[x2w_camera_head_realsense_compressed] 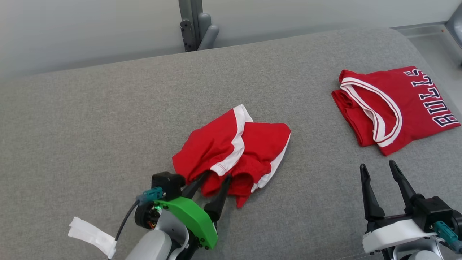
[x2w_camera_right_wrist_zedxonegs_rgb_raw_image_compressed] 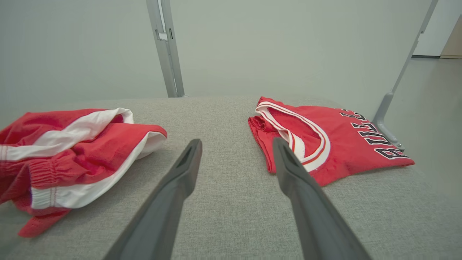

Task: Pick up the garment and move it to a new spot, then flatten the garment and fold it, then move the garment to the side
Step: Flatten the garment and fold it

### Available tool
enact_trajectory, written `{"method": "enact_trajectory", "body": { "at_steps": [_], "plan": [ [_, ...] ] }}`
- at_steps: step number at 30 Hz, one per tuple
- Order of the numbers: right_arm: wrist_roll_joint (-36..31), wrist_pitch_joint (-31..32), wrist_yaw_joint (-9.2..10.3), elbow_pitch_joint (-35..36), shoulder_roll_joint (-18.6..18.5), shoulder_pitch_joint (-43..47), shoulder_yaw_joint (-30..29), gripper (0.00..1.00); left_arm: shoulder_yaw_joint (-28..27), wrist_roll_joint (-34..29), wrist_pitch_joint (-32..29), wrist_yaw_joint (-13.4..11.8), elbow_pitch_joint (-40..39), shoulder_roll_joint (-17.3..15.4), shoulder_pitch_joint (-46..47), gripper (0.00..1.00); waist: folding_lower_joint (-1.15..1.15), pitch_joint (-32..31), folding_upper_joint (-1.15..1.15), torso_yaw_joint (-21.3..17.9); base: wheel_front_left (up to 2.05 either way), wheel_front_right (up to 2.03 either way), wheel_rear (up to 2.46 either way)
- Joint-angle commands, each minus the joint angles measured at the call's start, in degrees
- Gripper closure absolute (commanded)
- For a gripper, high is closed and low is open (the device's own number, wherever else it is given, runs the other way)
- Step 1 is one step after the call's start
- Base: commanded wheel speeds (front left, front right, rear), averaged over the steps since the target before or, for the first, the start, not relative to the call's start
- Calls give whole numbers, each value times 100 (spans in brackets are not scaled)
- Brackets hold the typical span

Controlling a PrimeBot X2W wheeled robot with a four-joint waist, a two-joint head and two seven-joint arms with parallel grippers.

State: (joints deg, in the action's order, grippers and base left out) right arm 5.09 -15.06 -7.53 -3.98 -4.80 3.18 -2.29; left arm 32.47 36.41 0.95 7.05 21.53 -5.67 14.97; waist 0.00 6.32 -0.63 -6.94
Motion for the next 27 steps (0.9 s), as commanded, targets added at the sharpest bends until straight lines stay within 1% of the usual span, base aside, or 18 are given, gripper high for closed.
{"method": "enact_trajectory", "body": {
  "at_steps": [1,8,9,10,11,12,20,27],
  "plan": [
    [39,-14,8,23,2,-74,6,0,-79,108,-23,-37,68,9,156,0,0,74,63,-57,0,0,0],
    [45,-14,8,24,44,-126,56,0,-161,202,-154,-95,302,21,384,0,0,134,63,-92,0,0,0],
    [48,-14,8,20,51,-137,66,0,-171,221,-169,-97,330,29,419,21,0,141,63,-101,0,0,0],
    [52,-14,8,15,57,-141,80,0,-185,257,-186,-95,342,39,452,53,0,148,63,-111,0,0,0],
    [56,-14,8,14,64,-152,94,0,-196,289,-194,-93,344,45,492,75,0,159,63,-123,0,0,0],
    [61,-14,8,16,68,-171,107,0,-207,314,-215,-88,333,46,532,100,0,176,63,-134,0,0,0],
    [96,-14,9,31,125,-310,162,0,-272,240,-487,-54,140,-244,1243,100,0,298,63,-298,0,0,0],
    [142,-14,9,32,162,-470,280,0,-410,228,-941,-13,9,-560,2505,100,0,456,63,-534,0,0,0]
  ]
}}
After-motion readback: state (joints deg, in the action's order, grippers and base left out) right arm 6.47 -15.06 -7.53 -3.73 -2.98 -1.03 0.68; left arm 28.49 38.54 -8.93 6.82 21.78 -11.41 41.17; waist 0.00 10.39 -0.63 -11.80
